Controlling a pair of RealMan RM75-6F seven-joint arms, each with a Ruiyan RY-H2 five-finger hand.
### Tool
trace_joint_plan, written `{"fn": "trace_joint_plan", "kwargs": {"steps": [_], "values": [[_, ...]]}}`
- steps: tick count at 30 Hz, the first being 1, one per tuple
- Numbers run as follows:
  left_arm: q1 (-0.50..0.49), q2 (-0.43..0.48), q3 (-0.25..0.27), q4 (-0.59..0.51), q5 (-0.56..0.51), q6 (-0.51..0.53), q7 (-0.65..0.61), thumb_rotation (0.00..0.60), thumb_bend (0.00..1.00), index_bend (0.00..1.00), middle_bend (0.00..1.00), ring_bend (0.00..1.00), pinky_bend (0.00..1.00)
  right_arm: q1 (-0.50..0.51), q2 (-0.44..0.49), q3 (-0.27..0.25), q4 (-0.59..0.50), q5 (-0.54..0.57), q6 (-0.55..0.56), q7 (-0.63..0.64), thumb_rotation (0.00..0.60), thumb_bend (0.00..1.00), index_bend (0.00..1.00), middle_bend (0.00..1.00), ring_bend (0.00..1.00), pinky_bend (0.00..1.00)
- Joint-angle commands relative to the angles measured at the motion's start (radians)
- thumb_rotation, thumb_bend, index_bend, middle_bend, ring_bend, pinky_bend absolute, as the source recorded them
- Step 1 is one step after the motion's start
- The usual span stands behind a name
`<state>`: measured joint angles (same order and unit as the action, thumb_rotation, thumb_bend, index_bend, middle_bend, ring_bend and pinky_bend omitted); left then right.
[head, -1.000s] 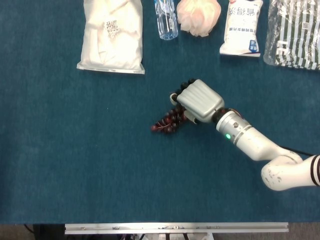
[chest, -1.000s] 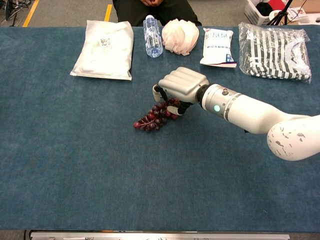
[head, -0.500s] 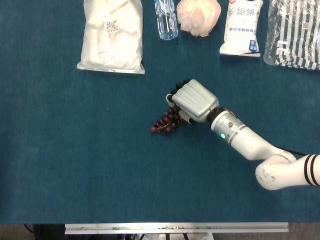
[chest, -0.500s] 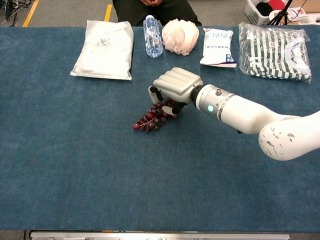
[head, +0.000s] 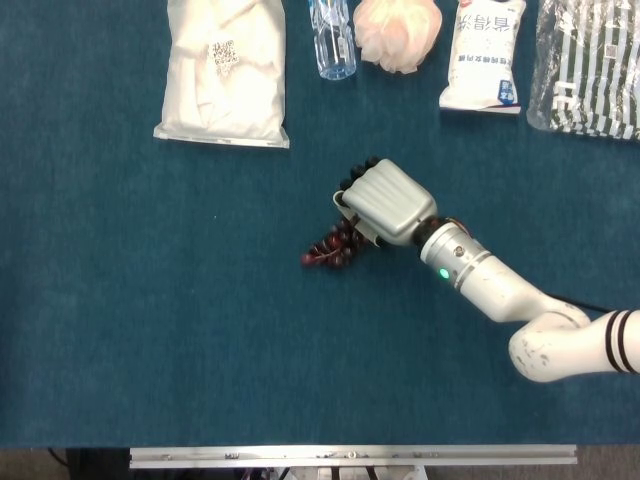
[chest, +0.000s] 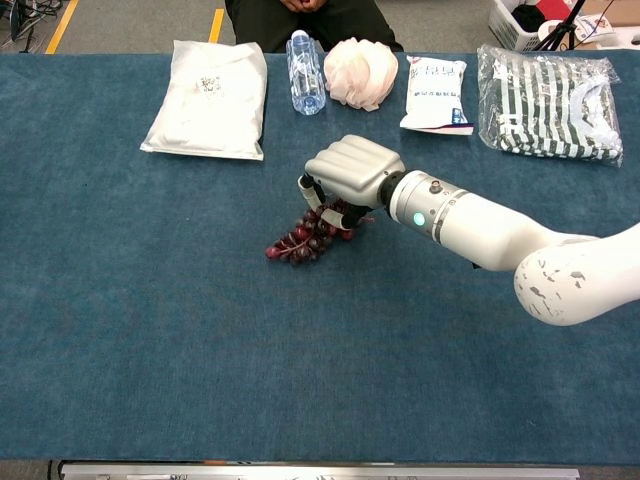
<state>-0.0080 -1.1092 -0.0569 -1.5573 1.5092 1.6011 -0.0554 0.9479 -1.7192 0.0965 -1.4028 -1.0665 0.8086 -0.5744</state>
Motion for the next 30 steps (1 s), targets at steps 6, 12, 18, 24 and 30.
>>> {"fn": "trace_joint_plan", "kwargs": {"steps": [6, 12, 18, 24, 30], "values": [[-0.004, -0.003, -0.001, 0.006, 0.001, -0.005, 0.004, 0.600, 0.25, 0.31, 0.31, 0.23, 0.17, 0.008, 0.047, -0.013, -0.060, 0.062, -0.018, -0.050, 0.600, 0.38, 0.06, 0.34, 0.20, 0.27], [-0.007, -0.004, -0.005, 0.009, 0.003, -0.004, -0.003, 0.600, 0.25, 0.31, 0.31, 0.23, 0.17, -0.027, 0.108, -0.025, -0.151, 0.051, 0.071, -0.070, 0.600, 0.38, 0.00, 0.26, 0.15, 0.24], [-0.011, -0.005, -0.010, 0.020, 0.003, -0.005, -0.018, 0.600, 0.25, 0.31, 0.31, 0.23, 0.17, -0.127, 0.246, -0.076, -0.278, -0.001, 0.232, -0.090, 0.600, 0.37, 0.00, 0.26, 0.15, 0.24], [-0.024, -0.017, -0.020, 0.039, 0.000, -0.012, -0.015, 0.600, 0.25, 0.31, 0.31, 0.23, 0.17, -0.298, 0.409, -0.151, -0.393, -0.082, 0.474, -0.072, 0.600, 0.37, 0.01, 0.27, 0.15, 0.24], [-0.052, -0.026, -0.026, 0.026, -0.005, -0.049, 0.026, 0.600, 0.25, 0.31, 0.30, 0.23, 0.17, -0.480, 0.493, -0.209, -0.430, -0.185, 0.698, 0.006, 0.600, 0.37, 0.06, 0.29, 0.15, 0.24]]}}
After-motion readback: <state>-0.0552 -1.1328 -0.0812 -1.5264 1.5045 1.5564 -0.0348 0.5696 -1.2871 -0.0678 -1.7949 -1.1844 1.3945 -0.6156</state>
